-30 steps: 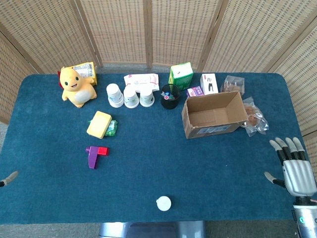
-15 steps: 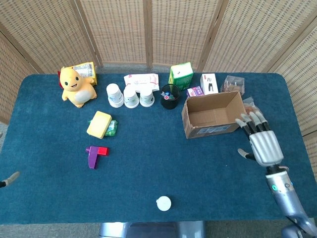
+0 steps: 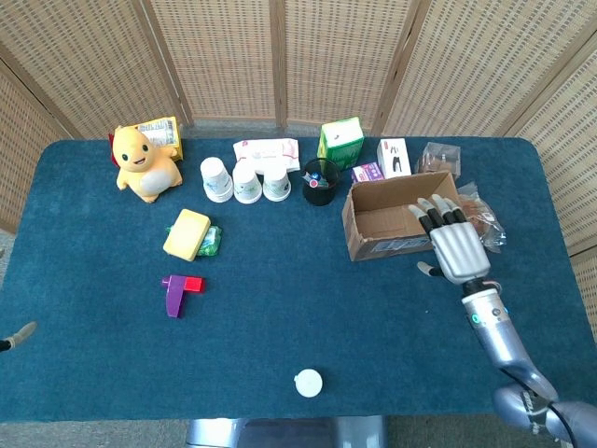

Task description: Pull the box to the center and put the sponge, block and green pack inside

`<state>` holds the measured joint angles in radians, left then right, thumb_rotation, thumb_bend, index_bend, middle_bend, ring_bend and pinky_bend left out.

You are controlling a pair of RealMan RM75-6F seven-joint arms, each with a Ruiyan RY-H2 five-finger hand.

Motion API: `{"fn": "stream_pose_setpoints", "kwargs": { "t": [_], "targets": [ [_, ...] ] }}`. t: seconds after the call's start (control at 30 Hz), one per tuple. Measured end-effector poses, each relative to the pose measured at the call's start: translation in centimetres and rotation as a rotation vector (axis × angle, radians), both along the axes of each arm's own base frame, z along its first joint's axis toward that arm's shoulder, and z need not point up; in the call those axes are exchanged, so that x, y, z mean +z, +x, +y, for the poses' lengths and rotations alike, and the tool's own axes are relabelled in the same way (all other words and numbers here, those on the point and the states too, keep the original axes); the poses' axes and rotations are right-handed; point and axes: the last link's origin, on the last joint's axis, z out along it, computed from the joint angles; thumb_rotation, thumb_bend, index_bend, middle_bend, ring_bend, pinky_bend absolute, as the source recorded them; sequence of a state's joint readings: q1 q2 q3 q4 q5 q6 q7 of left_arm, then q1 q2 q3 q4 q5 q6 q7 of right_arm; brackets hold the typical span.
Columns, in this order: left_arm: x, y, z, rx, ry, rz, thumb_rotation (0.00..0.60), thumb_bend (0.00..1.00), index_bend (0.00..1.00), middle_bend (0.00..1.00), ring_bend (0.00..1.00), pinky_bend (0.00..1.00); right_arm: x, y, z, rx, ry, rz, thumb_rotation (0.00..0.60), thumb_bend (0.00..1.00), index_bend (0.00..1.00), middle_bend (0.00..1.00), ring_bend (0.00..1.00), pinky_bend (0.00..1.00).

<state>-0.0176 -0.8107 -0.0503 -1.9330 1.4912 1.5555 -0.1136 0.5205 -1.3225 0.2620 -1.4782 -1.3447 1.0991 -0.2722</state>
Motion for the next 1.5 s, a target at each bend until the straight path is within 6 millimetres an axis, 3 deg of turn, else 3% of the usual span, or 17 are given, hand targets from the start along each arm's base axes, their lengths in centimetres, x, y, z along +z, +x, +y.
{"fn": "stream_pose_setpoints", "kwargs": {
  "t": [0.23, 0.43, 0.63, 0.7, 0.83, 1.1, 1.3, 1.5],
  "targets": [
    [0.2, -0.1, 0.1, 0.004, 0.004, -0.01, 0.6, 0.1, 0.0, 0.0, 0.0, 0.0, -1.6, -0.3, -1.5, -0.024, 0.004, 0.003, 0.6, 0.0, 0.24, 0.26, 0.2, 0.26],
    [0.4, -0.2, 0.1, 0.008, 0.007, -0.019, 0.6, 0.1, 0.0, 0.0, 0.0, 0.0, -3.0, -1.4, -2.0, -0.039, 0.004, 0.003, 0.6, 0.0, 0.41, 0.42, 0.37, 0.33],
    [0.3, -0.3, 0.2, 0.012, 0.007, -0.017, 0.6, 0.1, 0.0, 0.0, 0.0, 0.0, -3.9, -2.4, -2.9, -0.023, -0.029, 0.001, 0.6, 0.28, 0.72, 0.65, 0.58, 0.46],
    [0.3, -0.3, 0.2, 0.014, 0.007, -0.015, 0.6, 0.1, 0.0, 0.0, 0.0, 0.0, -4.1, -2.5, -3.1, -0.01, -0.04, -0.011, 0.6, 0.33, 0.75, 0.69, 0.63, 0.48],
    [0.1, -0.2, 0.4, 0.016, -0.001, -0.01, 0.6, 0.1, 0.0, 0.0, 0.0, 0.0, -4.2, -2.5, -3.6, 0.041, -0.059, -0.011, 0.6, 0.4, 0.78, 0.73, 0.69, 0.52],
    [-0.1, -0.1, 0.3, 0.016, -0.004, -0.003, 0.6, 0.1, 0.0, 0.0, 0.0, 0.0, -4.3, -1.7, -3.4, 0.15, -0.073, 0.036, 0.6, 0.42, 0.79, 0.73, 0.7, 0.55],
    [-0.1, -0.1, 0.4, 0.018, -0.005, -0.006, 0.6, 0.1, 0.0, 0.0, 0.0, 0.0, -4.3, -0.7, -1.9, 0.296, -0.032, 0.156, 0.6, 0.42, 0.8, 0.73, 0.7, 0.55],
    [-0.3, -0.1, 0.5, 0.019, -0.014, -0.002, 0.6, 0.1, 0.0, 0.0, 0.0, 0.0, -4.3, 1.8, 0.4, 0.489, 0.017, 0.257, 0.6, 0.42, 0.8, 0.74, 0.7, 0.55]
  ]
}}
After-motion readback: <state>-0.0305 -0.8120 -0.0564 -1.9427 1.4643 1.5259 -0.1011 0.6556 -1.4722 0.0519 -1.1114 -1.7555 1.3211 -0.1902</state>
